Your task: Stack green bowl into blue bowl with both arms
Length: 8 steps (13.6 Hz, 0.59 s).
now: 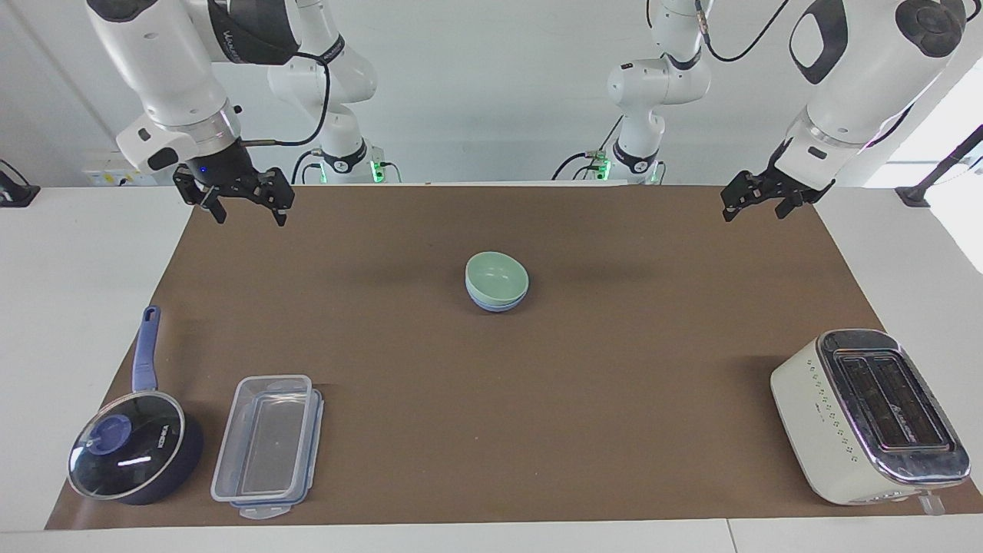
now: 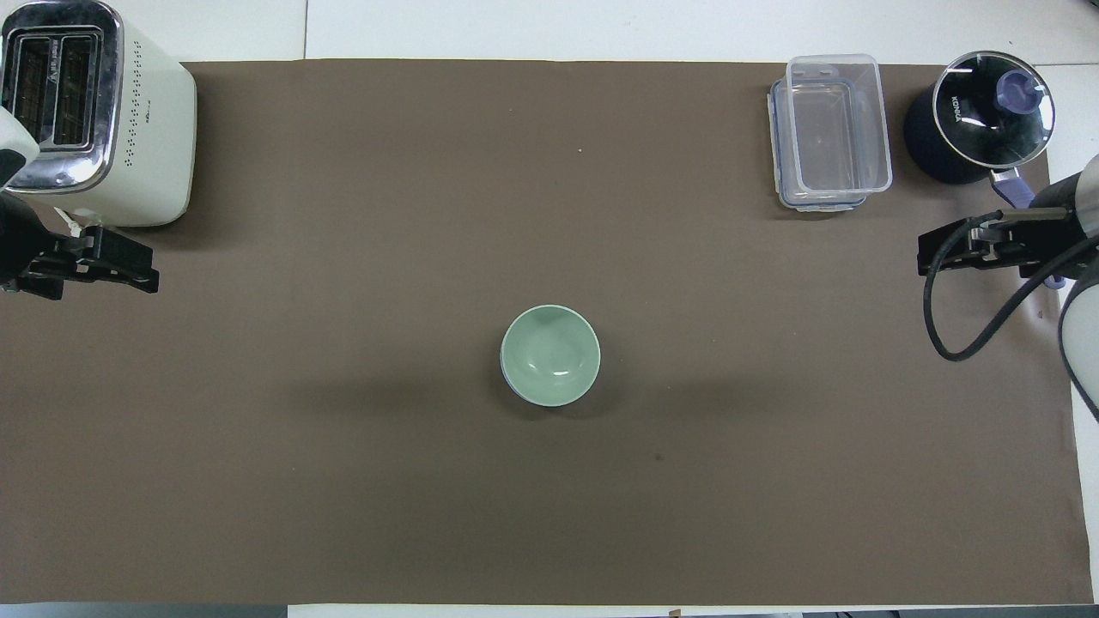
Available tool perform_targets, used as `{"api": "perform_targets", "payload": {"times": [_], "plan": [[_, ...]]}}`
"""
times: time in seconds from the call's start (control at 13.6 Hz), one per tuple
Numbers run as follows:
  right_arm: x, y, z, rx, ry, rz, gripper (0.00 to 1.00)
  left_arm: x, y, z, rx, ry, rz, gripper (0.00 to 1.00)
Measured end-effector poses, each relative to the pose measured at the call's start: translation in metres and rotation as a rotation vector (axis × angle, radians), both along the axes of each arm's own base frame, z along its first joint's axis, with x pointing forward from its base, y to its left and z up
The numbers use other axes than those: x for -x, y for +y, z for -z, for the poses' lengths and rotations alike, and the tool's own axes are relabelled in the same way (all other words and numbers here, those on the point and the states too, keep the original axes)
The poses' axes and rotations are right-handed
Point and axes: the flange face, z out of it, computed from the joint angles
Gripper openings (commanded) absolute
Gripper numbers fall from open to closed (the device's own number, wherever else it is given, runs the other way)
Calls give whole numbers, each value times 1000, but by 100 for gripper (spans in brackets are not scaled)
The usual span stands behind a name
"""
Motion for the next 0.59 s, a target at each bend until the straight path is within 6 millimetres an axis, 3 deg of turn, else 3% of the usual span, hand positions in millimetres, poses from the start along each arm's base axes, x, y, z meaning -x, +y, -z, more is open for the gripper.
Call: {"api": "perform_targets", "payload": {"times": [0.59], "plan": [[4, 0, -3, 0, 6, 1, 99, 0, 0, 0, 0, 0, 0, 100]]}}
